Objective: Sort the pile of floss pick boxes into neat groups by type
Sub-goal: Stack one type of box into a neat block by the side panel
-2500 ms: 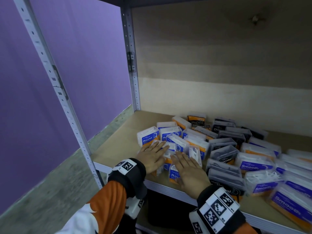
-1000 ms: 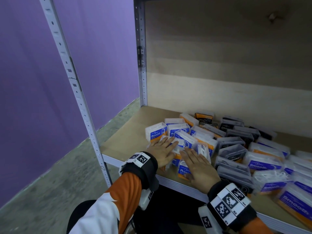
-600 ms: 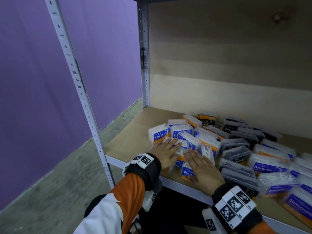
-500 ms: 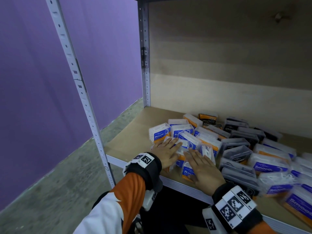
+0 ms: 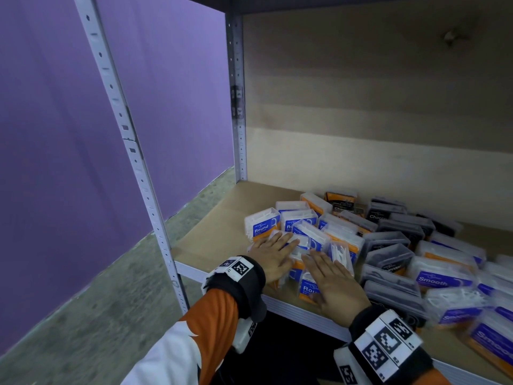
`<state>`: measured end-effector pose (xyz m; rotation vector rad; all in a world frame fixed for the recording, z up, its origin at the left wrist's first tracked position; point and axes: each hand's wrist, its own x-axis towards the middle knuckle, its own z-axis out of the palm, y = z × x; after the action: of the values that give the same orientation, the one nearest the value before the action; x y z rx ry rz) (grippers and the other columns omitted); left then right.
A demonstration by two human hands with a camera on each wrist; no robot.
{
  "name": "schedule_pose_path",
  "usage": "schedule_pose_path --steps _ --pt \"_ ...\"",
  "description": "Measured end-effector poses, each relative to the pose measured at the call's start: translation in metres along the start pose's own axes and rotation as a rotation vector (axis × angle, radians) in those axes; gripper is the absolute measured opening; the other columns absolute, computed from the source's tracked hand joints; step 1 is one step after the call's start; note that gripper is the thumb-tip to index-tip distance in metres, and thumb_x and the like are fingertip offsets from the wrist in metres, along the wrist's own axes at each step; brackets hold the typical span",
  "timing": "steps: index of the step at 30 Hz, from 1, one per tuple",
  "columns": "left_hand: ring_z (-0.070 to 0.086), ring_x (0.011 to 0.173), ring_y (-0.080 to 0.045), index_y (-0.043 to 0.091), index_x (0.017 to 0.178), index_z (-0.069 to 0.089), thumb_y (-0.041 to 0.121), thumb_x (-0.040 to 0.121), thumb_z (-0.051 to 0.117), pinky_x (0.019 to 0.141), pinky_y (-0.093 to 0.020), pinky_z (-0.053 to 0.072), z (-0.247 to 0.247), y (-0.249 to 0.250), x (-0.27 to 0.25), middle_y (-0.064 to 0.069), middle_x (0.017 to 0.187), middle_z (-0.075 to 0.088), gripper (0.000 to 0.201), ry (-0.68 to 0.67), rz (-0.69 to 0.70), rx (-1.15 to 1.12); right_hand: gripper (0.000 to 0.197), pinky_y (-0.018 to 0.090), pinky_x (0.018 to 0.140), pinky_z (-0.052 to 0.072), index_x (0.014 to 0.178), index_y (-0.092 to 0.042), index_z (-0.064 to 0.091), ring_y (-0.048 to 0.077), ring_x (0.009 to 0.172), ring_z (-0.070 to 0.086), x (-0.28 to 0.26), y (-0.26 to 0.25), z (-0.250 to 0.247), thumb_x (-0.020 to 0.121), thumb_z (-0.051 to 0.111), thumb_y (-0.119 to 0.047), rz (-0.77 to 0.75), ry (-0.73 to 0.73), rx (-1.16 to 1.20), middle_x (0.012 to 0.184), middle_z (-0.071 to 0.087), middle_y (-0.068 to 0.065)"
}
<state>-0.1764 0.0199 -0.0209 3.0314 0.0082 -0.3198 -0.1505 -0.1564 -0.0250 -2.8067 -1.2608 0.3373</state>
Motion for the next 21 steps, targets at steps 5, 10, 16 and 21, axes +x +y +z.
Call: schedule_pose_path --steps 5,10,16,21 --pt "-0.007 0.149 -0.019 0.023 0.152 0.001 0.038 0.103 0.023 0.12 -0.039 -0.003 -0.002 0.001 -0.003 0.002 0.161 -0.007 0.056 -0.014 0.016 0.023 0.076 0.03 0.12 -0.001 0.151 -0.021 -0.011 0.017 0.148 -0.011 0.0 0.001 -0.008 0.098 0.042 -0.034 -0.033 -0.07 0.009 0.159 -0.017 0.0" --pt "-0.005 0.149 -0.02 0.022 0.152 0.001 0.039 0.102 0.026 0.12 -0.04 0.0 -0.004 -0.001 -0.004 0.001 0.161 -0.006 0.058 -0.029 0.044 0.041 0.076 0.032 0.12 0.008 0.152 -0.02 -0.005 0.017 0.149 -0.002 -0.003 0.006 -0.036 0.097 0.043 -0.04 -0.09 -0.206 -0.054 0.16 -0.012 0.002" --pt "0.007 0.148 -0.019 0.017 0.152 0.014 0.038 0.1 0.038 0.121 -0.035 0.008 -0.022 -0.008 0.002 -0.005 0.16 0.005 0.06 -0.062 0.125 -0.02 0.064 0.029 0.116 0.026 0.151 -0.019 0.019 0.016 0.141 0.028 0.0 0.029 -0.088 0.097 0.046 -0.04 -0.149 -0.275 -0.109 0.156 0.022 0.0" --pt "0.021 0.145 -0.018 0.012 0.148 0.029 0.03 0.101 0.039 0.116 -0.025 0.013 -0.054 -0.014 0.012 -0.005 0.157 0.022 0.051 -0.166 0.169 -0.052 0.056 0.024 0.108 0.032 0.147 -0.017 0.03 0.016 0.135 0.038 0.022 0.052 -0.125 0.097 0.046 -0.038 -0.129 -0.273 -0.143 0.152 0.034 0.002"
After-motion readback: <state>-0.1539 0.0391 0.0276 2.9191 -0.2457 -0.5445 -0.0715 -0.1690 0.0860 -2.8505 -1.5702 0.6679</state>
